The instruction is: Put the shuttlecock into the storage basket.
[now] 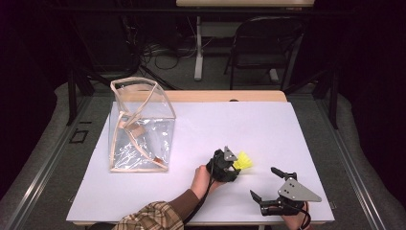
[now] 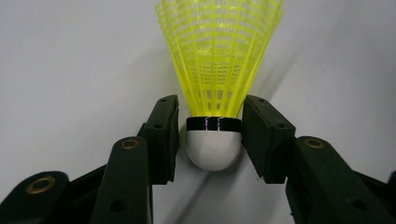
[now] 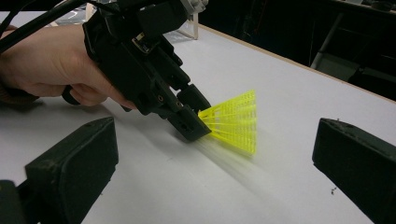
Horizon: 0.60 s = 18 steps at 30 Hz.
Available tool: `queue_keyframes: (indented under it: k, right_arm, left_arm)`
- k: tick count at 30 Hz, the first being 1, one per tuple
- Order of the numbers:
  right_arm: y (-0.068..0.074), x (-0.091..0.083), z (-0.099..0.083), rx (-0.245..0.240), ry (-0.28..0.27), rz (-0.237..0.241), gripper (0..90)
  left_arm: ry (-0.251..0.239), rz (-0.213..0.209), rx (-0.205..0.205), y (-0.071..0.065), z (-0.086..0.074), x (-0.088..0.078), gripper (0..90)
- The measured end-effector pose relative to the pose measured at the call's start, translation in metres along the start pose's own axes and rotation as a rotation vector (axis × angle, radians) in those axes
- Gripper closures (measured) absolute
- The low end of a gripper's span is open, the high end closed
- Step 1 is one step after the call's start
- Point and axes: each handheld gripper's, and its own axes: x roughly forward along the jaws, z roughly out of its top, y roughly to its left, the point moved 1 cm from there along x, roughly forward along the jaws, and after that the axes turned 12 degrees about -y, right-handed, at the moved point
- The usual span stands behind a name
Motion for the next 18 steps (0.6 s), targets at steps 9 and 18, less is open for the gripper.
queue_keyframes:
  k: [9, 18]
  right_arm:
    - [0.0, -0.0002, 0.0002, -0.002, 0.001, -0.001, 0.0]
    - [-0.0003, -0.0003, 0.0002, -0.005, 0.0, -0.002, 0.0]
  left_arm:
    - [-0.01, -0.014, -0.029, 0.0028, -0.0013, -0.0011, 63.7]
    - [-0.027, -0.02, -0.045, 0.0049, -0.0009, -0.0031, 64.4]
